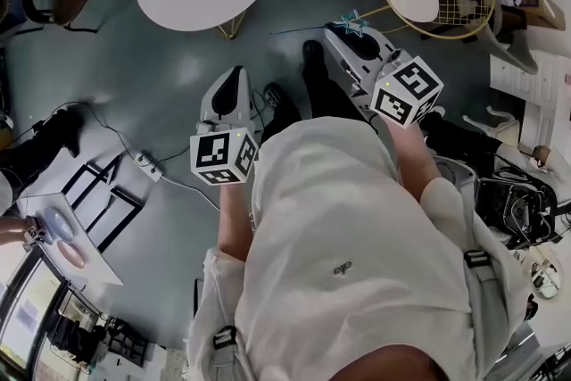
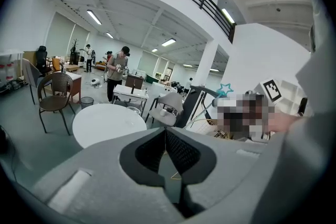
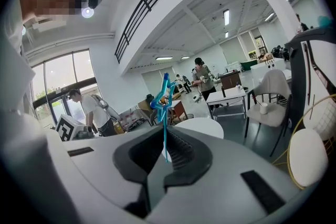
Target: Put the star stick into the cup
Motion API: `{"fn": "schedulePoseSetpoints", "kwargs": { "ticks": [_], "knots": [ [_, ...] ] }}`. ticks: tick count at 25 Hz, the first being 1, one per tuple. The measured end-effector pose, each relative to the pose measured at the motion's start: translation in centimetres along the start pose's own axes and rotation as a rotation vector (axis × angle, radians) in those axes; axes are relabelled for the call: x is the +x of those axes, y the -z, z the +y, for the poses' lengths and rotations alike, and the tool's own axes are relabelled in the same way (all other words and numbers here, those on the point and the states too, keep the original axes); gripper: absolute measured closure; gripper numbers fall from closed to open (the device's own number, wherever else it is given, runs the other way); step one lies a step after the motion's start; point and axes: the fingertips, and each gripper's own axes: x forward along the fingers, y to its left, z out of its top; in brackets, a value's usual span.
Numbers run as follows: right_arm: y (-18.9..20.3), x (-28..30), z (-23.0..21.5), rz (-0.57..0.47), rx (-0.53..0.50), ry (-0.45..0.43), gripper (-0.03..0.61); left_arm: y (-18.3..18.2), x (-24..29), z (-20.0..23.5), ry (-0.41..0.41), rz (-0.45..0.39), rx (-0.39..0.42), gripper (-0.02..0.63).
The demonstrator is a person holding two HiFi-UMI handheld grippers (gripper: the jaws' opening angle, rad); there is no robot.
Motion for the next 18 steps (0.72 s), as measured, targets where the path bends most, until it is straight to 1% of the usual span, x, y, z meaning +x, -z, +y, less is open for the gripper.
{"fn": "schedulePoseSetpoints", "kwargs": {
  "ticks": [5, 12, 18],
  "knots": [
    [-2.0, 0.3, -3.3, -0.005, -0.005, -0.037, 0.555, -1.1, 3.0, -1.5, -0.032, 0.004, 0.002, 0.601],
    [-4.4, 0.3, -8.2, -0.002, -0.003, -0.080, 0.555, -3.6, 7.6, -4.4, -0.054, -0.008, 0.004, 0.601],
    [-5.3, 0.3, -12.5, 0.015, 0.011, -0.136, 0.555, -4.0, 12.2, -7.4, -0.070, 0.005, -0.016, 0.601]
  ]
}}
